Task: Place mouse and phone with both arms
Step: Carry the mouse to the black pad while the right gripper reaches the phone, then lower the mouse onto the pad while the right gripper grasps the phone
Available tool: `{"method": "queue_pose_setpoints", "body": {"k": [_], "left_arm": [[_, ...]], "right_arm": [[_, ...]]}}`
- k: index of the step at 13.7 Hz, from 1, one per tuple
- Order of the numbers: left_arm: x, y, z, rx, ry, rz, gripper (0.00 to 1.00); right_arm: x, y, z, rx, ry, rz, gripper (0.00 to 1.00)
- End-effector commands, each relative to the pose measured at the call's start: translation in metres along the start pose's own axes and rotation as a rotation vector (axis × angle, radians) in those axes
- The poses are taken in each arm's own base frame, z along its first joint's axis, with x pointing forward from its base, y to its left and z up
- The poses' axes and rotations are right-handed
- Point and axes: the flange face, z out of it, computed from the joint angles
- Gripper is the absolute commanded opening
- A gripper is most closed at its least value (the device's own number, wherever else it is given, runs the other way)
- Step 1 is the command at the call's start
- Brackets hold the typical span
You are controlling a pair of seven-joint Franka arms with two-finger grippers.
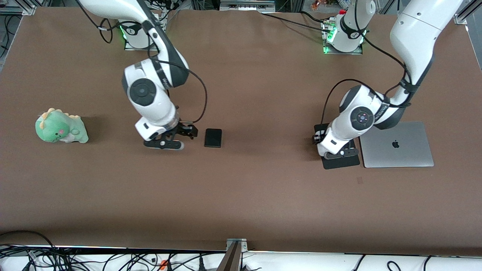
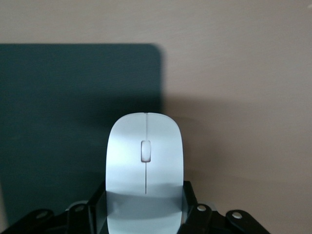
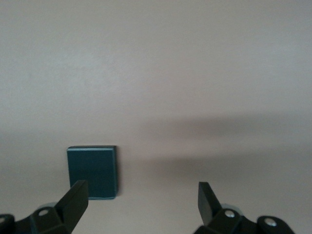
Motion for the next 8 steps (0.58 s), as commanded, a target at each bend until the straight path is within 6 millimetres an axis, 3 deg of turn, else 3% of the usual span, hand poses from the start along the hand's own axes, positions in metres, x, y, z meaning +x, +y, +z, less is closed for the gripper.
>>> {"method": "queue_pose_setpoints", "body": {"k": [1, 5, 6, 7, 8], "left_arm": [[-0.004, -0.032, 0.0, 0.009, 0.016, 0.041, 0.17], [0.008, -0.04, -0.005, -0.005, 0.032, 0.025, 0.23], [0.009, -0.041, -0.005, -0.006, 0.032, 0.025, 0.33], [0.01, -0.041, -0.003, -0.008, 0.029, 0.021, 0.59], [0.011, -0.042, -0.001, -0.011, 0.027, 0.019, 1.0]], "right_arm": [[-0.011, -0.029, 0.027, 0.007, 0.01, -0.029, 1.0], [-0.039, -0.074, 0.074, 0.013, 0.038, -0.042, 1.0], [-0.041, -0.077, 0.084, 0.018, 0.044, -0.036, 1.0], [-0.046, -0.083, 0.093, 0.019, 0.046, -0.029, 1.0], [-0.047, -0.083, 0.101, 0.013, 0.044, -0.023, 1.0]]}}
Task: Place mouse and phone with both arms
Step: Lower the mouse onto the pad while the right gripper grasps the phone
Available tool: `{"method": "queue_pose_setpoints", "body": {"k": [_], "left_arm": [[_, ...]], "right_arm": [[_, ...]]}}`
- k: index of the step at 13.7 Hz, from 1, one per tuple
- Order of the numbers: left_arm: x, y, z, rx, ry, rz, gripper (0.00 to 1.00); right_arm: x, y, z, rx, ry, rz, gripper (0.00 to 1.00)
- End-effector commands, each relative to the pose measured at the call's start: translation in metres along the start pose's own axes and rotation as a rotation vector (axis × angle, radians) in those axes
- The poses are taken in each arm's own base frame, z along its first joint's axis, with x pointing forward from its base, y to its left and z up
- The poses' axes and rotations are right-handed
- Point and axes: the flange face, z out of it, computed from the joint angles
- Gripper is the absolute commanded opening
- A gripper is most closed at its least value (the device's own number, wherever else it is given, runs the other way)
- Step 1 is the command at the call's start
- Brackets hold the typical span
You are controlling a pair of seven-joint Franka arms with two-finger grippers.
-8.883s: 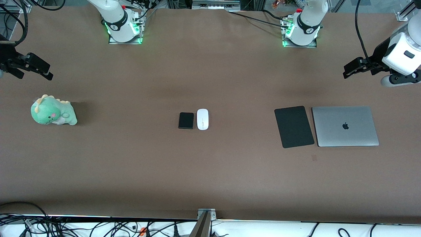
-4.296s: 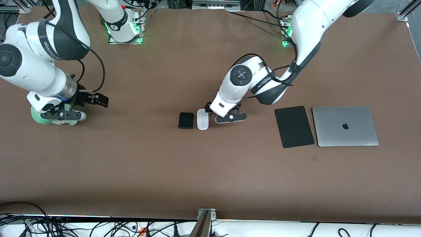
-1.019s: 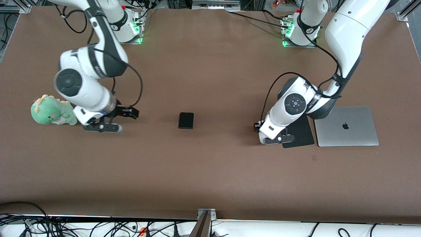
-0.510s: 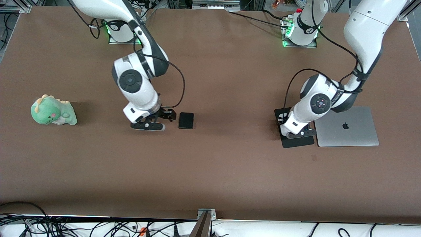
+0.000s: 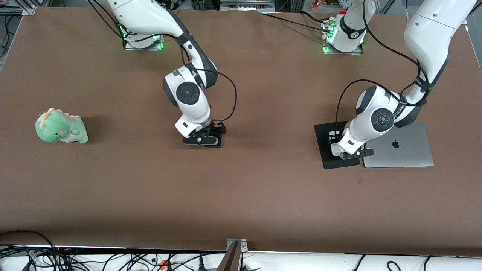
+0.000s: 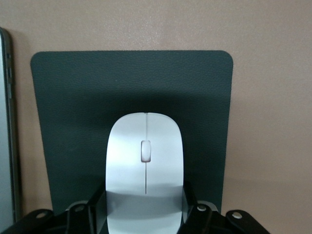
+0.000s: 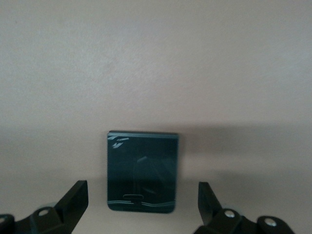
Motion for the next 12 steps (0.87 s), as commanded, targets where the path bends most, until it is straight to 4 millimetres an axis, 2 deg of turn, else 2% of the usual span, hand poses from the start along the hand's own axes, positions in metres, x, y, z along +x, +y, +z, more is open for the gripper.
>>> {"method": "queue_pose_setpoints", "body": {"k": [1, 3, 5, 7, 9, 12], "left_arm": [[0.008, -0.002, -0.011, 0.006, 0.03, 0.016, 1.0], [0.011, -0.008, -0.019, 0.01, 0.041, 0.03, 1.0], [0.019, -0.013, -0.041, 0.016, 0.078, 0.07, 1.0], [0.026, -0.027, -0.071, 0.026, 0.13, 0.113, 1.0], [0.024, -0.025, -0.107, 0.053, 0.185, 0.145, 1.0], [0.019, -0.026, -0.15, 0.095, 0.206, 0.131, 1.0]], "right_arm": [[0.001, -0.004, 0.018, -0.006, 0.015, 0.021, 1.0], [0.001, -0.003, 0.028, -0.003, 0.021, 0.026, 1.0], [0.001, -0.002, 0.032, -0.004, 0.022, 0.032, 1.0], [0.001, -0.003, 0.037, -0.003, 0.023, 0.038, 1.0], [0.003, -0.006, 0.043, -0.003, 0.025, 0.053, 1.0], [0.002, -0.009, 0.048, -0.002, 0.026, 0.049, 1.0]]}}
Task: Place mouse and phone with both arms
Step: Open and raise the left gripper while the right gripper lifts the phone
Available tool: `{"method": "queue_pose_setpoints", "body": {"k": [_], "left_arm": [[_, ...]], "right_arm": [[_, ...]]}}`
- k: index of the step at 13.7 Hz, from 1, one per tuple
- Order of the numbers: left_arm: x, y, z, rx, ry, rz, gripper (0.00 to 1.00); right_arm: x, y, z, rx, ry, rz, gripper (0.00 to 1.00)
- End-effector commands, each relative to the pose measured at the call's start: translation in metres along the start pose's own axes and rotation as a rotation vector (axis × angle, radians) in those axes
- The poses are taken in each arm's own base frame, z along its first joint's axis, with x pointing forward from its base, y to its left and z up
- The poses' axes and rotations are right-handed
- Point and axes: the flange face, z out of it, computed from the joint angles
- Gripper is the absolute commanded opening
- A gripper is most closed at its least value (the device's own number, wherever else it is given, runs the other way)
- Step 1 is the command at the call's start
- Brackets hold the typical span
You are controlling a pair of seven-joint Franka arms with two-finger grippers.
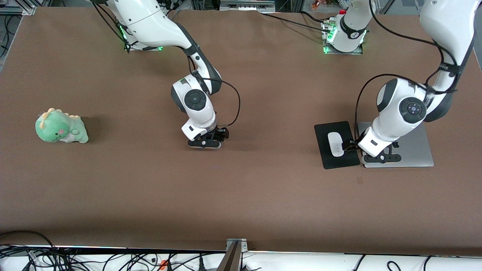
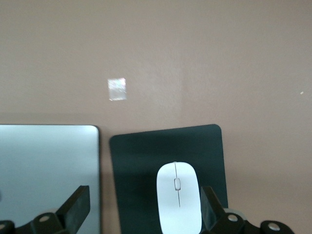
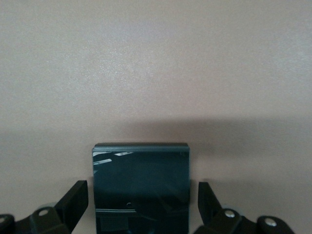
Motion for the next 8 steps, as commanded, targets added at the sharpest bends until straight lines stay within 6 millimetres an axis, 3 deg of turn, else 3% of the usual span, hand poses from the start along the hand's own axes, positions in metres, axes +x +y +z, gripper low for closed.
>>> {"method": "queue_pose_setpoints", "body": {"k": [1, 2, 3, 6, 8], "left_arm": [[-0.002, -0.001, -0.047, 0.065, 0.011, 0.027, 1.0], [-0.004, 0.002, -0.062, 0.081, 0.003, 0.033, 1.0], [-0.004, 0.001, -0.085, 0.072, -0.004, 0.004, 1.0], [0.005, -0.009, -0.151, 0.056, -0.09, -0.029, 1.0], [0.005, -0.014, -0.182, 0.032, -0.132, -0.059, 1.0]], "right_arm": [[0.001, -0.008, 0.006, 0.004, 0.019, 0.008, 0.99], [0.0, -0.008, 0.01, -0.001, 0.016, 0.004, 0.97], [0.0, -0.008, 0.011, -0.002, 0.015, 0.002, 0.87], [0.001, -0.005, 0.011, -0.014, 0.023, -0.02, 0.52], [0.003, -0.006, 0.008, -0.015, 0.021, -0.031, 0.45]]}}
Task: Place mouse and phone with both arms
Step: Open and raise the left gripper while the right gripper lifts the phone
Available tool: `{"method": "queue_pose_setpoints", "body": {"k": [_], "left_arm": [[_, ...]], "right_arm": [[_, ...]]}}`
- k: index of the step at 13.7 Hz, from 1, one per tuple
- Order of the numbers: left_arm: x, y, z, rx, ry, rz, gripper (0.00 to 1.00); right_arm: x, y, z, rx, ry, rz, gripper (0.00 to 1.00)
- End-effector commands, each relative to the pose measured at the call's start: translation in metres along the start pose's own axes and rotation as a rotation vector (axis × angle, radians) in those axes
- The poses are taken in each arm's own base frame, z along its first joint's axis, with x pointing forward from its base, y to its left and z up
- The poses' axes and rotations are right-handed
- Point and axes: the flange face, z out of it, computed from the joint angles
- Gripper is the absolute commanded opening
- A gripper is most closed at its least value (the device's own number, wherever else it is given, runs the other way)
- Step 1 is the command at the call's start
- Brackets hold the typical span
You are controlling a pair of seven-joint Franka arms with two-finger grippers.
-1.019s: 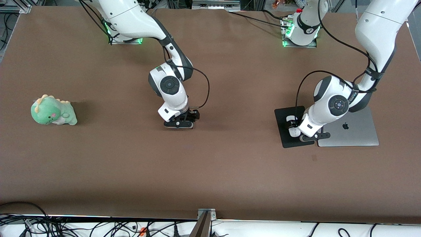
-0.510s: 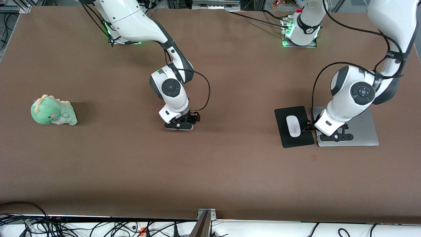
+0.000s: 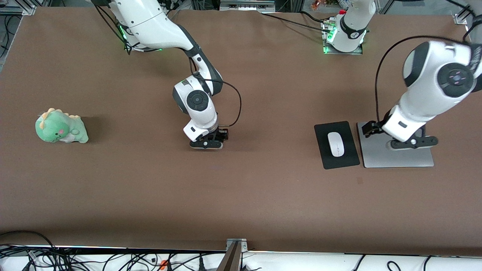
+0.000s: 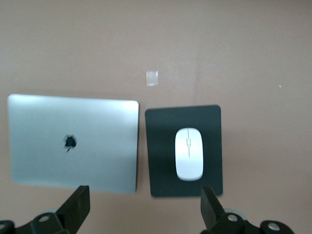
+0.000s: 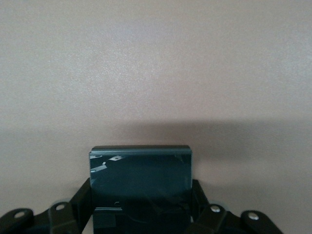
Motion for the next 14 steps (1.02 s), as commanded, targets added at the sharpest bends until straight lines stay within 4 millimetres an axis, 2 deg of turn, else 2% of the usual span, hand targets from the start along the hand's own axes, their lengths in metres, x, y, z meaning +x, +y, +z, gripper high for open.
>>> {"method": "queue_pose_setpoints", "body": {"k": [1, 2, 4, 5, 6, 7, 10, 12, 14], "left_arm": [[-0.001, -0.014, -0.042, -0.023, -0.03, -0.006, 1.0], [-0.006, -0.021, -0.054, -0.016, -0.029, -0.018, 1.0], [-0.022, -0.024, -0.095, -0.02, -0.015, -0.022, 1.0], [-0.026, -0.025, -0.111, -0.014, -0.016, -0.019, 1.0], [-0.026, -0.026, -0.128, -0.02, 0.001, -0.021, 1.0], [-0.024, -0.028, -0.137, -0.027, 0.017, -0.023, 1.0], [-0.024, -0.028, -0.152, -0.035, 0.045, -0.025, 1.0], [-0.028, -0.022, -0.155, -0.031, 0.028, -0.016, 1.0], [-0.04, -0.02, -0.164, -0.031, 0.012, 0.003, 1.0]], "right_arm": [[0.007, -0.001, 0.0, -0.012, 0.005, -0.013, 0.43], [0.013, 0.0, -0.007, -0.028, -0.01, -0.013, 0.42], [0.037, 0.007, -0.031, -0.072, -0.067, -0.058, 0.41], [0.053, 0.02, -0.042, -0.085, -0.092, -0.081, 0.41], [0.07, 0.04, -0.055, -0.086, -0.11, -0.099, 0.39], [0.086, 0.064, -0.071, -0.081, -0.119, -0.121, 0.39], [0.116, 0.132, -0.102, -0.075, -0.144, -0.158, 0.36], [0.125, 0.184, -0.111, -0.07, -0.163, -0.175, 0.35], [0.125, 0.239, -0.119, -0.057, -0.162, -0.17, 0.35]]}}
